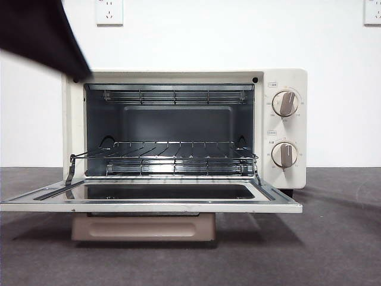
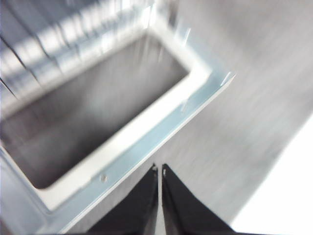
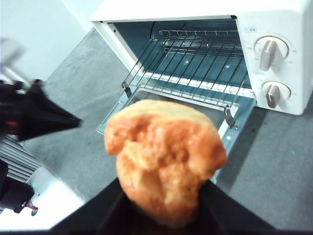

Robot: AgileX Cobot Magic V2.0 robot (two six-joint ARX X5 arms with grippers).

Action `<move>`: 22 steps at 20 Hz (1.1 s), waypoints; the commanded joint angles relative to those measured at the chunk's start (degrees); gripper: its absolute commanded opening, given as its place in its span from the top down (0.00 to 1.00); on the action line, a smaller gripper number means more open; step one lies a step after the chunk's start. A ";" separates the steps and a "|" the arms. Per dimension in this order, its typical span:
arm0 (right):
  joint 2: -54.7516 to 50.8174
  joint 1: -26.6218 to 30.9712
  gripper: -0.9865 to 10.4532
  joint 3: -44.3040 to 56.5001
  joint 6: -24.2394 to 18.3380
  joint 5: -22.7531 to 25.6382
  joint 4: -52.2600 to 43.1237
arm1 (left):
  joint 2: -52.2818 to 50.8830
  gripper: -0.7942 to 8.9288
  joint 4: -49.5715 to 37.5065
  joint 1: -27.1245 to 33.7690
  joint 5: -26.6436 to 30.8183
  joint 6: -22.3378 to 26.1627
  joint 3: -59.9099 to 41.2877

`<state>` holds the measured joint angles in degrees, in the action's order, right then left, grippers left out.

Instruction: The left arm flap open the oven, the right arm pick bread and place it into oven, the left arm flap close the oven

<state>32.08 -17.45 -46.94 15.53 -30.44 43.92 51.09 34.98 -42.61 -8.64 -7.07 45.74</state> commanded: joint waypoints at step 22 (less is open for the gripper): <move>44.33 -19.89 0.80 -0.92 12.63 22.29 -44.28 | -22.64 0.90 18.43 -0.48 13.81 -3.54 13.14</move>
<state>75.46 -36.91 -46.94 27.31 -8.58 0.91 28.36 53.87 -42.63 4.82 -10.09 57.76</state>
